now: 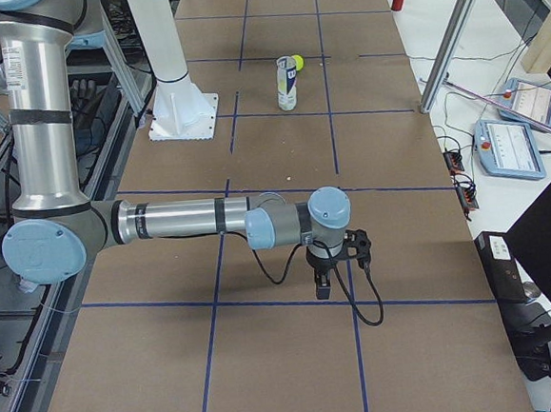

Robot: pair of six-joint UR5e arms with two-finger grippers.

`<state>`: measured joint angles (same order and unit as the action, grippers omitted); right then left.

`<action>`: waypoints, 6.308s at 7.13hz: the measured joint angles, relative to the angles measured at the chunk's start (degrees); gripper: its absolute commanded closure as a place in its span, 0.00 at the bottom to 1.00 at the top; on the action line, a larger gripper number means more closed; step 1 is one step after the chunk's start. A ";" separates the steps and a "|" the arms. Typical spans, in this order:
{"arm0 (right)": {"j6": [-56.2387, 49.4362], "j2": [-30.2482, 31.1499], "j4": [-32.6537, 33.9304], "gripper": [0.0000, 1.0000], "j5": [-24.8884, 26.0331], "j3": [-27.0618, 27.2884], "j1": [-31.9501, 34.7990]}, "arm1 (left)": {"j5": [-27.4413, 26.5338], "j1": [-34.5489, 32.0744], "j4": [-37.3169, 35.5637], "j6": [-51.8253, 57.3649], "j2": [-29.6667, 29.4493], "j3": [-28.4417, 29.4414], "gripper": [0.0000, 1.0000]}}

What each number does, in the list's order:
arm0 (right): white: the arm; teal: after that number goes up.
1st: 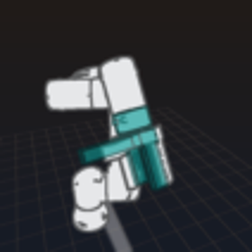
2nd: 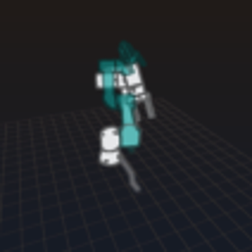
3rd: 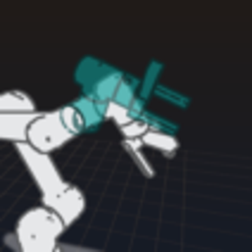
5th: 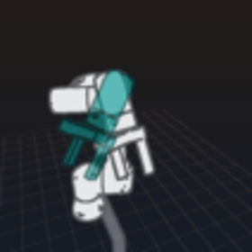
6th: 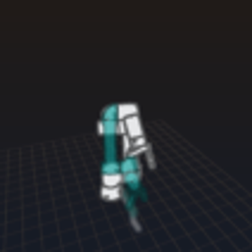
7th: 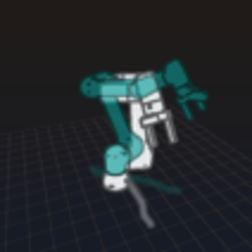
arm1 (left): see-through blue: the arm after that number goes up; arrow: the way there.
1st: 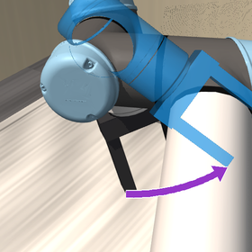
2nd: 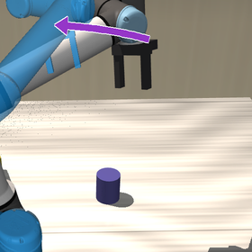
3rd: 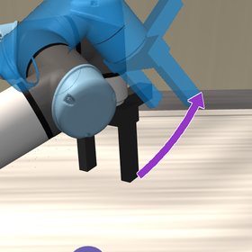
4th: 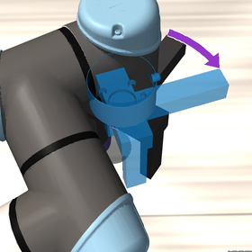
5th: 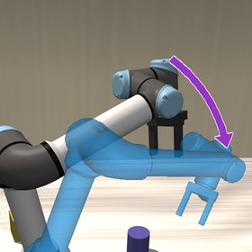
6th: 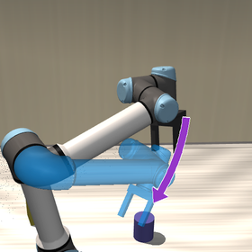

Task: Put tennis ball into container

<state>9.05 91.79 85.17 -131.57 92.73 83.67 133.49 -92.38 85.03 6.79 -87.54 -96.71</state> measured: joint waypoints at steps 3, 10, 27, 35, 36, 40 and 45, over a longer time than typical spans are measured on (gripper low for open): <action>0.00 -0.02 0.00 0.00 0.00 0.00 0.00 | 3.25 0.71 6.43 -0.47 0.14 -0.24 0.00; 0.00 0.00 0.00 0.00 0.00 0.00 0.00 | 1.18 26.81 30.95 -65.51 -4.87 -8.93 0.00; 0.00 -0.03 0.00 0.00 0.00 0.00 0.00 | -20.88 53.87 21.32 -96.49 -22.97 1.68 1.00; 0.00 -0.03 0.00 0.00 0.00 0.00 0.00 | -18.63 54.04 1.68 -120.04 -43.53 -18.12 1.00; 0.00 -0.03 0.00 0.00 0.00 0.00 0.00 | -18.44 54.61 1.28 -120.54 -44.60 -17.40 1.00; 0.00 -0.03 0.00 0.00 0.00 0.00 0.00 | -18.61 55.40 1.42 -119.59 -44.72 -13.88 0.97; 0.00 -0.03 0.00 0.00 0.00 0.00 0.00 | -18.64 56.69 1.48 -117.92 -44.58 -12.34 0.36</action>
<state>9.05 91.76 85.16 -131.57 92.72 83.67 114.85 -35.69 86.51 -111.13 -132.13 -109.05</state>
